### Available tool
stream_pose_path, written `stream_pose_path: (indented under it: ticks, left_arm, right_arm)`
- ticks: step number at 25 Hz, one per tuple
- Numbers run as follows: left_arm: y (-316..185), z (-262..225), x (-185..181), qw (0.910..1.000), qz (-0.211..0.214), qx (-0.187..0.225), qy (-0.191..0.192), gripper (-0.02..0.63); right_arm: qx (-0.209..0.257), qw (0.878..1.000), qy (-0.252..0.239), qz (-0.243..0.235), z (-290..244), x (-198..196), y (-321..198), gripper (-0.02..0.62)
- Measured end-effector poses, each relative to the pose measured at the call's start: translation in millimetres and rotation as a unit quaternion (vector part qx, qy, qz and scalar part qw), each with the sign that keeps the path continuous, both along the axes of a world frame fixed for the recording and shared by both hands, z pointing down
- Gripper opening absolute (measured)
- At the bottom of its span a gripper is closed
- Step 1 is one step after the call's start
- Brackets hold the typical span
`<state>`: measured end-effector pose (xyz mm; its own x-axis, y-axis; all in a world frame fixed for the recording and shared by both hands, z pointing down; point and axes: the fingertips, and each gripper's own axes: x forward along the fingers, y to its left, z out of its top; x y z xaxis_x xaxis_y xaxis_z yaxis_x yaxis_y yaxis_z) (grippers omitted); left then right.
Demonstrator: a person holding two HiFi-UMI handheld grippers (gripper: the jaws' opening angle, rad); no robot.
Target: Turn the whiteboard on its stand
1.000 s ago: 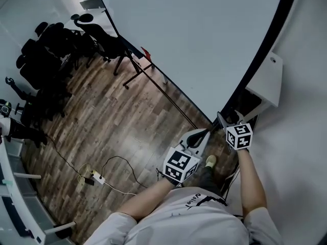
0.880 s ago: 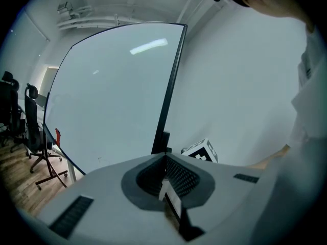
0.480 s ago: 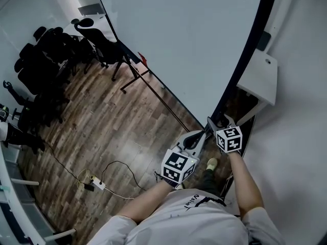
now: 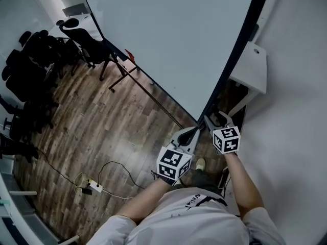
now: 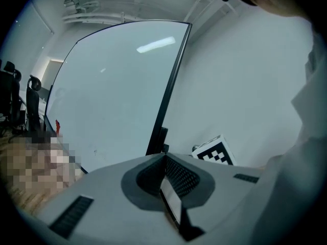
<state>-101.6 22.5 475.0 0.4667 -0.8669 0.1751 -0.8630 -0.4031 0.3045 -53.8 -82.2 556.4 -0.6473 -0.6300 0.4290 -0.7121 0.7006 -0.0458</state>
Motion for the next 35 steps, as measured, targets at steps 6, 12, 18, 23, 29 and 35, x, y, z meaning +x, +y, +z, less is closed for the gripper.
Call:
stream_pose_path:
  ticks: [6,12,18,23,29,35]
  left_arm:
    - [-4,-1,13,0.9999,0.013,-0.006,-0.007,0.011]
    - [-4,-13,16,0.9999,0.014,0.000,-0.008,0.011]
    - [0,-18,15,0.9999,0.008,0.008,-0.011,0.011]
    - [0,-21,11,0.9998,0.004,0.014,-0.014,0.011]
    - [-2,-25,11,0.9997,0.002,0.018,-0.014,0.011]
    - [-2,-27,10,0.9996,-0.001,0.021,-0.018,0.011]
  right_arm:
    - [-0.005,0.999,-0.036,0.011,-22,16,28,0.187]
    - [0.020,0.994,-0.105,-0.016,-72,5,58,0.048]
    - [0.036,0.990,-0.131,-0.028,-92,-5,73,0.014]
    - [0.036,0.991,-0.126,-0.037,-91,-11,77,0.014]
    - [0.036,0.990,-0.130,-0.037,-95,-12,77,0.014]
    - [0.034,0.990,-0.135,-0.032,-94,-8,77,0.014]
